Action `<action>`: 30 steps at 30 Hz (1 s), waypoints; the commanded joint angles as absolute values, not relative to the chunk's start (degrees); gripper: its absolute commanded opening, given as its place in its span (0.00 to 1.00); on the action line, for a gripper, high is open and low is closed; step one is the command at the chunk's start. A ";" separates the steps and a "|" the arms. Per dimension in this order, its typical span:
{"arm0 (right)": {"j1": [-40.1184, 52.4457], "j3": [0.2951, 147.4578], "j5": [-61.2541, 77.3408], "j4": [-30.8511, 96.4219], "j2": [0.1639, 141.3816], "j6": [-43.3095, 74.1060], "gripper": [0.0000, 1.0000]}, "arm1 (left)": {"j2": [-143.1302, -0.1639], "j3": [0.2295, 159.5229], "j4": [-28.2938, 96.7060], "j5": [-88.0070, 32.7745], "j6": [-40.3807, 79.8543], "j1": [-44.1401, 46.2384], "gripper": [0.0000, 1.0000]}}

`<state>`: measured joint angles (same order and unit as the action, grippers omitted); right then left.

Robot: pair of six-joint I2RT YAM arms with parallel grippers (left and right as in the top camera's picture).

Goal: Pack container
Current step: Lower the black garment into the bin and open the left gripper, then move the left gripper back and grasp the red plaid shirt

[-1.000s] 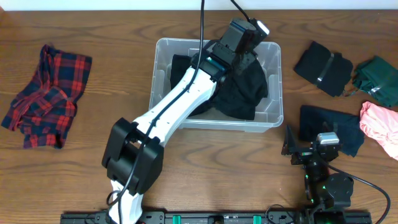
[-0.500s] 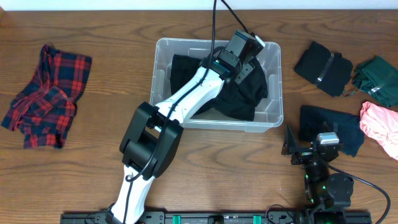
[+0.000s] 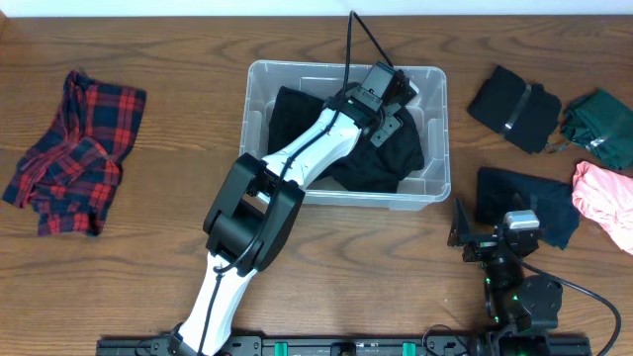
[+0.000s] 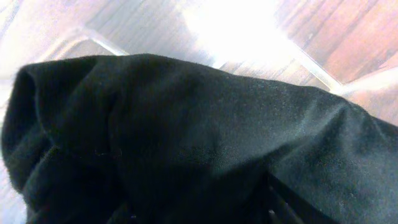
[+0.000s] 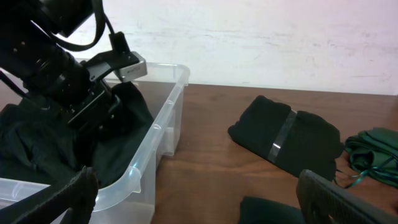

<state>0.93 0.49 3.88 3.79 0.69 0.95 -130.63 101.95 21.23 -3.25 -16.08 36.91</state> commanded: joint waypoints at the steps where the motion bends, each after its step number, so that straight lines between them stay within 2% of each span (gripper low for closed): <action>1: 0.82 0.32 3.88 3.95 0.38 0.34 0.99 | -131.98 102.10 22.39 -5.10 -14.90 37.19 0.56; 9: 0.82 0.32 3.88 3.92 0.38 0.34 0.99 | -122.21 102.65 23.31 -0.05 -14.87 37.19 0.59; 10: 0.82 0.32 3.88 3.92 0.38 0.34 0.99 | -120.16 102.65 23.97 1.15 -14.87 37.19 0.65; 18: 0.82 0.32 3.88 3.95 0.38 0.34 0.99 | -101.38 102.65 37.82 20.29 -10.48 33.65 0.88; 22: 0.82 0.32 3.88 3.92 0.38 0.34 0.99 | -95.31 102.65 47.77 23.64 -3.38 25.06 0.96; 30: 0.82 0.32 3.88 3.92 0.38 0.34 0.99 | -97.27 101.32 55.02 23.64 -0.03 5.08 0.98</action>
<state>0.93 0.49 3.88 3.79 0.69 0.97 -95.04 102.50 54.11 22.20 -2.31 9.30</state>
